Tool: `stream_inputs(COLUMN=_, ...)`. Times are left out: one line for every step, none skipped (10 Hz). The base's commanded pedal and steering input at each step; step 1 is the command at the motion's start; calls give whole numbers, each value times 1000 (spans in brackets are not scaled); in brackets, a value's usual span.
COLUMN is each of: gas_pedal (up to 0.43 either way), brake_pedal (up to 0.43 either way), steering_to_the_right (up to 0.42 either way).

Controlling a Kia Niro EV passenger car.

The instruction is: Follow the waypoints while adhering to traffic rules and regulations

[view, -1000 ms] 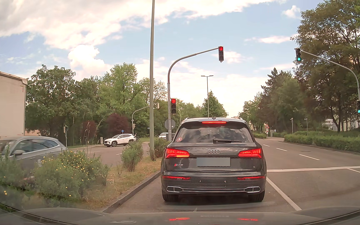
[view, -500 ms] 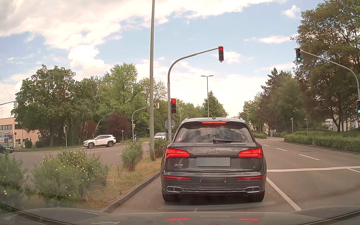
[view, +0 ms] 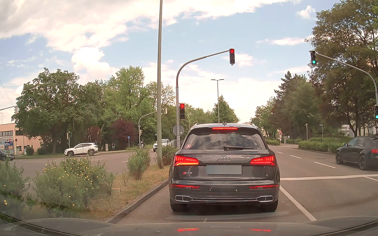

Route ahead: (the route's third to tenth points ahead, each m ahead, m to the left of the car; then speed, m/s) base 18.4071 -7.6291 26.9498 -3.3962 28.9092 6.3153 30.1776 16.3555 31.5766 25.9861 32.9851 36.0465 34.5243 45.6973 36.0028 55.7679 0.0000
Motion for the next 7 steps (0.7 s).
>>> stream_inputs(gas_pedal=0, brake_pedal=494, steering_to_the_right=30)
stream_inputs(gas_pedal=0, brake_pedal=494, steering_to_the_right=30)
stream_inputs(gas_pedal=0, brake_pedal=500, steering_to_the_right=30)
stream_inputs(gas_pedal=0, brake_pedal=500, steering_to_the_right=30)
stream_inputs(gas_pedal=0, brake_pedal=500, steering_to_the_right=31)
stream_inputs(gas_pedal=0, brake_pedal=500, steering_to_the_right=31)
stream_inputs(gas_pedal=0, brake_pedal=494, steering_to_the_right=31)
